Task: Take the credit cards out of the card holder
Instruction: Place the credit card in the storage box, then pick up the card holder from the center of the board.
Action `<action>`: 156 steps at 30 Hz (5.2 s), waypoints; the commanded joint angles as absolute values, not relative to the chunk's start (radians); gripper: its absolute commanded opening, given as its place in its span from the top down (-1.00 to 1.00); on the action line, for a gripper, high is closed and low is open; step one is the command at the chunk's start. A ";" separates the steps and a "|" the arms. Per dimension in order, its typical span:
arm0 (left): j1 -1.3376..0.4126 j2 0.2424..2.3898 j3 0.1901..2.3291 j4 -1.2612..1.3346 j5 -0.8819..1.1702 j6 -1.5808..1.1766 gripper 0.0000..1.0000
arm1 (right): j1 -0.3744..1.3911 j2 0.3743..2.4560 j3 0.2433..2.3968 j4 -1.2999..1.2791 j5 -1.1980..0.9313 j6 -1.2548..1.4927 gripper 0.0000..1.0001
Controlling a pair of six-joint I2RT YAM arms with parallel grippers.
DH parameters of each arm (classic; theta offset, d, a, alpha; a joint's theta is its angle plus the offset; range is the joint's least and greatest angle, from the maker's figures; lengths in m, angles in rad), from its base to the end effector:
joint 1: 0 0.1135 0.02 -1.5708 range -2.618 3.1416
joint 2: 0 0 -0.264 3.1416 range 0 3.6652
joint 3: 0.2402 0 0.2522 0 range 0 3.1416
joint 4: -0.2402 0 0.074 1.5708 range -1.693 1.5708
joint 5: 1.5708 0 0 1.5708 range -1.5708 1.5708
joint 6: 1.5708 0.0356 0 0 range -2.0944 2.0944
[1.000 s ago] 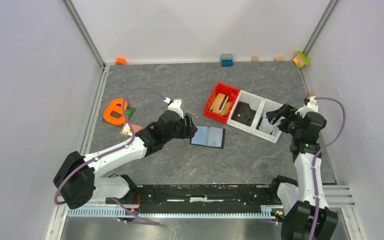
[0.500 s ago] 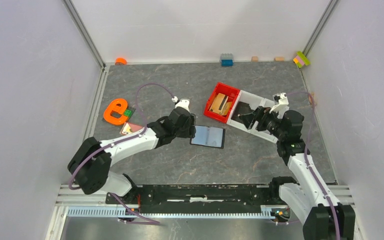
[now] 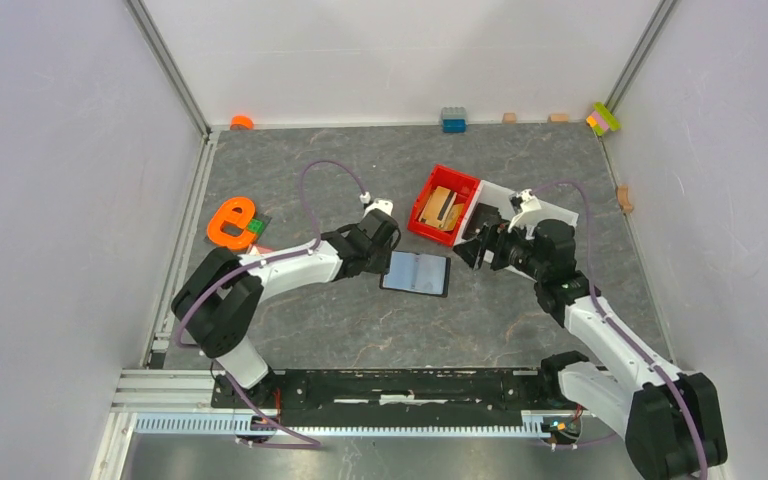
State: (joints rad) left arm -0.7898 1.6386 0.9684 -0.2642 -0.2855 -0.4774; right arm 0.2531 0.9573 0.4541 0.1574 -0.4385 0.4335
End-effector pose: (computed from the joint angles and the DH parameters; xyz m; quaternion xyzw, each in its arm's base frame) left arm 0.2404 -0.2283 0.1848 0.1023 0.9356 -0.0744 0.3296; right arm 0.2010 0.0676 0.2278 -0.0526 0.8066 0.3565 0.4685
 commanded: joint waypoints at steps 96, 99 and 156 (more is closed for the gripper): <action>-0.690 1.436 0.812 0.029 0.074 -0.458 0.96 | 0.597 1.263 0.431 0.425 -0.157 0.592 -0.78; -0.692 1.431 0.809 0.037 0.089 -0.458 0.95 | 0.596 1.246 0.427 0.418 -0.142 0.586 -0.80; -0.846 1.304 0.740 0.130 -0.130 -0.286 0.95 | 0.568 1.373 0.506 0.315 -0.187 0.451 -0.96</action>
State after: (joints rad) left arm -0.8242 1.3476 0.7448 0.0631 -0.0456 -0.3717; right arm 0.5739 1.3411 0.4911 0.2783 -0.1822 0.4450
